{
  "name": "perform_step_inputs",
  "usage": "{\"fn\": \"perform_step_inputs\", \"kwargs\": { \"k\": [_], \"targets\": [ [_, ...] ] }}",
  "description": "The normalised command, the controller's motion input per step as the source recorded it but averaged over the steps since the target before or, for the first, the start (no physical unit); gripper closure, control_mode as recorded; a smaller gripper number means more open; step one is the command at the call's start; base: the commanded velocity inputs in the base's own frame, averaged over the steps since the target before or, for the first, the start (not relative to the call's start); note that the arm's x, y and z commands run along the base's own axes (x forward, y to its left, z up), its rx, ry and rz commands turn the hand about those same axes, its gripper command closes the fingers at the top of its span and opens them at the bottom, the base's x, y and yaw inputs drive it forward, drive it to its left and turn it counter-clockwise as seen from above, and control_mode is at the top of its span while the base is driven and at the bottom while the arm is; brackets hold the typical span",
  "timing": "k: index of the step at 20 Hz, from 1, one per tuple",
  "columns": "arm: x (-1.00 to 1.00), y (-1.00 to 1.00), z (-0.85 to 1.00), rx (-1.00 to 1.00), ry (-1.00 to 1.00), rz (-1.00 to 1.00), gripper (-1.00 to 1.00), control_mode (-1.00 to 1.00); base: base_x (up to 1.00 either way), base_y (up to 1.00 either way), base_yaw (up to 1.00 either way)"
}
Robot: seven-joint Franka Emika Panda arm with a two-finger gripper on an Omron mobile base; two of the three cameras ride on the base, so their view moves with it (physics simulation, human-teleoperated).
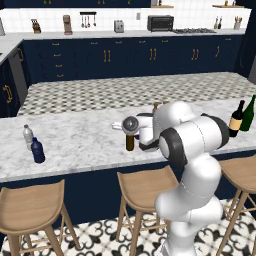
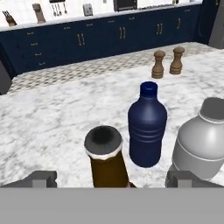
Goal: Move the plastic bottles in the middle to the plastics group, and the glass bottles in the middle to the glass group.
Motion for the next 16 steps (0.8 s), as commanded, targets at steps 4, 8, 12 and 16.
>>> {"fn": "perform_step_inputs", "kwargs": {
  "k": [4,8,12,16],
  "targets": [
    [0.00,0.00,0.00,0.00,0.00,0.00,1.00,-1.00,0.00,0.00,0.00],
    [0.00,0.00,0.00,0.00,0.00,0.00,1.00,-1.00,0.00,0.00,0.00],
    [0.00,0.00,0.00,0.00,0.00,0.00,1.00,-1.00,0.00,0.00,0.00],
    [0.00,0.00,0.00,0.00,0.00,0.00,1.00,-1.00,0.00,0.00,0.00]
  ]
}}
